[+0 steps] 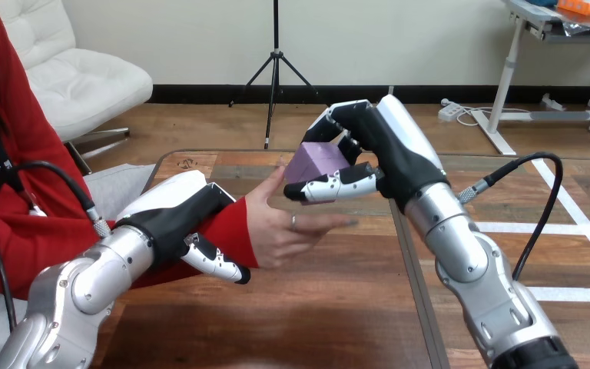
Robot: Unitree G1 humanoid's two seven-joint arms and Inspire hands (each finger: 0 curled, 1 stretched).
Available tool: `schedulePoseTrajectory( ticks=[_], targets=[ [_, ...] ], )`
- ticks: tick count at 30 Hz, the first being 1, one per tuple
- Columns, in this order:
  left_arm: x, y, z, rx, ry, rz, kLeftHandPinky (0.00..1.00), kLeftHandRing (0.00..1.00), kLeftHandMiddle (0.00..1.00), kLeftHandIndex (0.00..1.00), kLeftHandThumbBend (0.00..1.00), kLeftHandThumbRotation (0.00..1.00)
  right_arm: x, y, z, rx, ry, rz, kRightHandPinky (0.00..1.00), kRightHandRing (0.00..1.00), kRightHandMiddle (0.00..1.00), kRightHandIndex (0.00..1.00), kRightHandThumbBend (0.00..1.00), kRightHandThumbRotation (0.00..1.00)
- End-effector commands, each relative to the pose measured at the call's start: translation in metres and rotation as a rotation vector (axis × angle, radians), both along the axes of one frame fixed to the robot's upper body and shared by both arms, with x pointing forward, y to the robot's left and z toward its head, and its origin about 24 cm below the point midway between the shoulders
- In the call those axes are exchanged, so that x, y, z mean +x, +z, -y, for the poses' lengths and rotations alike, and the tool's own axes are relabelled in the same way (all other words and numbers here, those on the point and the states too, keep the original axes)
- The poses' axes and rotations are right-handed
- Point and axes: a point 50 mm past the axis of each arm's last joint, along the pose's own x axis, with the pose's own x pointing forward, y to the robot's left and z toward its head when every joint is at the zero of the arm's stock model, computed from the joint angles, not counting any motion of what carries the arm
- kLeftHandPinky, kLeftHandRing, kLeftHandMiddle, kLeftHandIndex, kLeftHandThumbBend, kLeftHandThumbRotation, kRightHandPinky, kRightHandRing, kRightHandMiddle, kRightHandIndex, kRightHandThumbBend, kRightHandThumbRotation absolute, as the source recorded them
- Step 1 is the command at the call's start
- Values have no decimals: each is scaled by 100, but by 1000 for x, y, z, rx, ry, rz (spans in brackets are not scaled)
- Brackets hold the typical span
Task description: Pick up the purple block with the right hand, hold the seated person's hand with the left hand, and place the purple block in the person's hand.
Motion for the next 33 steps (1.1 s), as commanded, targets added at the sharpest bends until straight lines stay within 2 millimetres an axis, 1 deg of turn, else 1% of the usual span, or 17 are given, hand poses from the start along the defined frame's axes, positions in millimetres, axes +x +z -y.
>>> schedulePoseTrajectory(
  ticks=[1,17,33],
  targets=[
    [24,110,45,-164,-146,461,21,28,37,38,68,0,-6,35,-20,36,94,127,34,36,42,44,73,0],
    [25,116,45,-165,-148,502,20,27,36,38,69,0,-14,31,-25,27,125,96,32,35,41,44,72,0],
    [23,122,42,-181,-139,533,21,27,37,38,68,0,-17,20,-24,3,141,48,32,35,41,44,72,0]
  ],
)
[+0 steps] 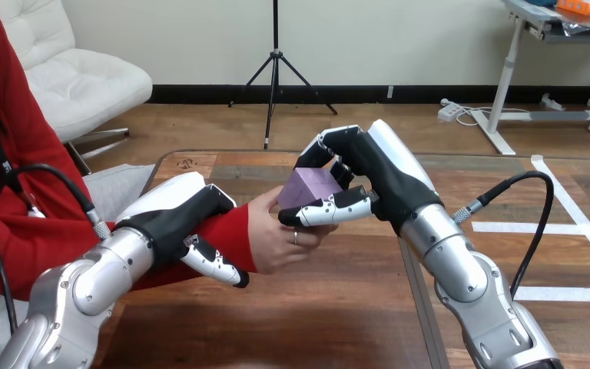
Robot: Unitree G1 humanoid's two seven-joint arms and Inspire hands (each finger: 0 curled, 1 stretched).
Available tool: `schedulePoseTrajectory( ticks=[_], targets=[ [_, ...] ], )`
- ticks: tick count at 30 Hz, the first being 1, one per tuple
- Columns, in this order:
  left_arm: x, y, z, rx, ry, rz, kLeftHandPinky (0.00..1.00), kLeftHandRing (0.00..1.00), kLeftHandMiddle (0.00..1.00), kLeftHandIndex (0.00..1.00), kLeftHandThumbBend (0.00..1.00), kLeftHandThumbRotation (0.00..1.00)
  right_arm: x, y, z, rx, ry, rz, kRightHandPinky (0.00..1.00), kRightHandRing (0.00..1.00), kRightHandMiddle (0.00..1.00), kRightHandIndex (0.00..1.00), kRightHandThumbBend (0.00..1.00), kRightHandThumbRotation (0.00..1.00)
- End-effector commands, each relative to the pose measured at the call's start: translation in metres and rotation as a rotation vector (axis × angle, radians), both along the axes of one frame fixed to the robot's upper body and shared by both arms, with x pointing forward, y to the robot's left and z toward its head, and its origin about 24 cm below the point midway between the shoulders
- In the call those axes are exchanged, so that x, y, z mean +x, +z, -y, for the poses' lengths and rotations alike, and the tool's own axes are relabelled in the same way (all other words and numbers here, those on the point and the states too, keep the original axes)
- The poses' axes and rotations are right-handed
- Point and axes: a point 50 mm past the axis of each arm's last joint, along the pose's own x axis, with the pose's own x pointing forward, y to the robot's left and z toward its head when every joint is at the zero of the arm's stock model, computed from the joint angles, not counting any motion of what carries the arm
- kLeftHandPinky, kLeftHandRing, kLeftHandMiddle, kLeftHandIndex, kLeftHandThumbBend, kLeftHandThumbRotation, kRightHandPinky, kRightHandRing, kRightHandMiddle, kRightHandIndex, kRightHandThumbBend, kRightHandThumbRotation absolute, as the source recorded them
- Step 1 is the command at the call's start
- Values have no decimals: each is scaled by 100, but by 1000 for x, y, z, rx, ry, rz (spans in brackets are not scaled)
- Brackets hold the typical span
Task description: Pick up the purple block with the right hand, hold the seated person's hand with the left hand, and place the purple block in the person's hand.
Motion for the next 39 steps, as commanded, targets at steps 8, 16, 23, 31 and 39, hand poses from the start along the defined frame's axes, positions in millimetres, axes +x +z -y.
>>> schedulePoseTrajectory(
  ticks=[8,16,23,31,39],
  targets=[
    [22,127,42,-183,-150,542,21,28,38,38,68,0,-5,28,-21,0,109,96,32,35,41,44,73,0],
    [20,127,41,-178,-152,546,22,29,38,39,67,0,-7,23,-22,-8,112,70,32,35,41,44,73,0],
    [20,126,41,-178,-153,543,23,30,39,39,67,0,-7,21,-21,-8,114,62,32,35,41,44,74,0],
    [19,125,42,-176,-165,540,25,32,40,40,70,0,-7,19,-20,-10,109,57,34,38,42,46,73,0],
    [18,124,42,-94,-182,541,32,40,46,46,76,0,-8,20,-18,-24,111,34,38,45,50,54,74,6]
  ],
)
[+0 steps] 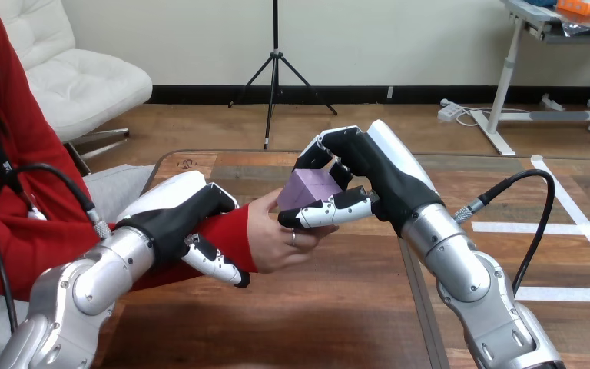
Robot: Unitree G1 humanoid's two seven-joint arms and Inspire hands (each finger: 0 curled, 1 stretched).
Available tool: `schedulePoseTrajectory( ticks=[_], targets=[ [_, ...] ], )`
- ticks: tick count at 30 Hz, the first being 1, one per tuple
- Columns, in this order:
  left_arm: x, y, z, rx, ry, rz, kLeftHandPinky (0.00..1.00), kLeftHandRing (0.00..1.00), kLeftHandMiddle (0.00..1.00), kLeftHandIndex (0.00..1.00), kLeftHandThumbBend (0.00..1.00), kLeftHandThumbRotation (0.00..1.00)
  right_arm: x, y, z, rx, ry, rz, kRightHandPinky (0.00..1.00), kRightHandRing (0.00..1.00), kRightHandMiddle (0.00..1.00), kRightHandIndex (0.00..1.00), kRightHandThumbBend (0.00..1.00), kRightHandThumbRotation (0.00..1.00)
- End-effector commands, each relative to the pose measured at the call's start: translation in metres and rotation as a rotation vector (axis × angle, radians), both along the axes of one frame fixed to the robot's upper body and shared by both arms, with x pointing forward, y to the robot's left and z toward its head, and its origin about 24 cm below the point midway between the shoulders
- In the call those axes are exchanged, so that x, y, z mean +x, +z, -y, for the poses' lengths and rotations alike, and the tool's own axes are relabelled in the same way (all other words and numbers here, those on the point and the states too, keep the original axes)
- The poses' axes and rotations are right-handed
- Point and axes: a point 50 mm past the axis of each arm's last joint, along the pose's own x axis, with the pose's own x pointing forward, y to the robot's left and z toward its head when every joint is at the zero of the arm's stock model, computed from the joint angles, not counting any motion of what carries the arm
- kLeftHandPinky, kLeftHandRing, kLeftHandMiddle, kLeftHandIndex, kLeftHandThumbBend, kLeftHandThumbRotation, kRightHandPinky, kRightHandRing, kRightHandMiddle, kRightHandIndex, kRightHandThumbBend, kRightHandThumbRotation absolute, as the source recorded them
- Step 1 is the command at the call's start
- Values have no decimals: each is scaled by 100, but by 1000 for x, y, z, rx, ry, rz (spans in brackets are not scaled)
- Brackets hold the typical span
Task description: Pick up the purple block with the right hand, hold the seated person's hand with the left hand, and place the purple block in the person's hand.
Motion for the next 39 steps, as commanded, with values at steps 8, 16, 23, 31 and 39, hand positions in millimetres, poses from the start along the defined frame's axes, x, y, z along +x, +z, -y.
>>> schedulePoseTrajectory(
  ticks=[8,16,23,31,39],
  targets=[
    [16,123,41,-77,-195,549,42,49,53,55,79,9,-6,19,-15,-19,106,56,46,57,62,65,77,28],
    [16,123,41,-79,-209,550,47,57,61,64,87,33,-7,20,-12,-6,93,43,56,68,72,77,85,53],
    [15,122,40,-89,-203,542,51,64,68,70,95,46,-8,21,-10,-3,85,48,58,73,78,83,89,68],
    [15,121,39,-95,-198,539,56,71,75,77,100,54,-9,21,-7,7,78,50,60,76,83,87,92,81],
    [16,119,39,-112,-189,525,61,77,81,82,100,57,-10,21,-5,12,76,55,61,77,84,88,94,89]
  ],
)
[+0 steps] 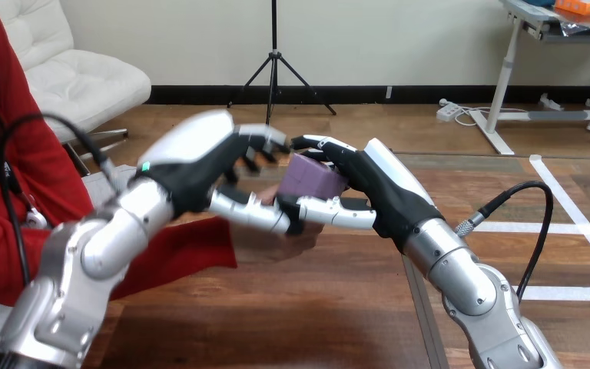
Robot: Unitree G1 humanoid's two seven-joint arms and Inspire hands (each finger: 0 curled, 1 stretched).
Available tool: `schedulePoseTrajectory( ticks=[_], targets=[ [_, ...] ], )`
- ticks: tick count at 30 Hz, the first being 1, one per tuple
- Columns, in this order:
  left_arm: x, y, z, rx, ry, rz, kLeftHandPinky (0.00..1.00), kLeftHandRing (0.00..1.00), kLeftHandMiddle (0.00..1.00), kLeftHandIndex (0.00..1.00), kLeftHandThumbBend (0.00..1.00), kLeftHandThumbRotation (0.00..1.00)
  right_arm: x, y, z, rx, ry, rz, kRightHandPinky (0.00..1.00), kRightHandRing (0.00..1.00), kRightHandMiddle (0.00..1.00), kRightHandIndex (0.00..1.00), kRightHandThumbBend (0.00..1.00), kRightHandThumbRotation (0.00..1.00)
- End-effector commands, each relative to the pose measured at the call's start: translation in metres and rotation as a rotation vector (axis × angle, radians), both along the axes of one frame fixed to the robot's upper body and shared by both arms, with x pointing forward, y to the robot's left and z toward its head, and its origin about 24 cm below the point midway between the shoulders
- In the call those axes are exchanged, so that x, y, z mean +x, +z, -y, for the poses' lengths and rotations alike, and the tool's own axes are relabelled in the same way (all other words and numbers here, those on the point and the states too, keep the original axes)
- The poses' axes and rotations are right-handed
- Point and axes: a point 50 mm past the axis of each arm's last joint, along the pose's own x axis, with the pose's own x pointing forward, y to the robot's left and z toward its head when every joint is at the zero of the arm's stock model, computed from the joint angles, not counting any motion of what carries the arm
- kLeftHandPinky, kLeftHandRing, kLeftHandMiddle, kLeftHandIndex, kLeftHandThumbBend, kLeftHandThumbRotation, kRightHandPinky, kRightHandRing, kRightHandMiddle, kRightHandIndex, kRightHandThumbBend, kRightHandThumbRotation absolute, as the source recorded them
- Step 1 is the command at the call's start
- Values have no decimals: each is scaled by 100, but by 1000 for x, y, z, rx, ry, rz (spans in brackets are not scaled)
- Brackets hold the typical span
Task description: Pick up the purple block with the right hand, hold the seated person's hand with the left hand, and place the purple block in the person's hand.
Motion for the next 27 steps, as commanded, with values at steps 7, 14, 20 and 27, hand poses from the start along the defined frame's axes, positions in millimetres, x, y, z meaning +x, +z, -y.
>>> schedulePoseTrajectory(
  ticks=[7,14,20,27],
  targets=[
    [4,68,15,-85,-61,263,64,81,84,86,100,58,1,28,-5,31,43,111,63,78,85,89,97,95],
    [3,67,14,-82,-62,257,67,84,87,88,100,59,0,27,-3,41,39,103,64,78,86,89,99,99],
    [3,65,14,-79,-62,255,68,86,89,88,100,60,-1,27,-1,51,30,95,64,78,86,90,100,100],
    [3,63,14,-81,-63,257,69,87,89,89,100,61,-2,25,1,72,21,82,64,78,86,90,100,100]
  ],
)
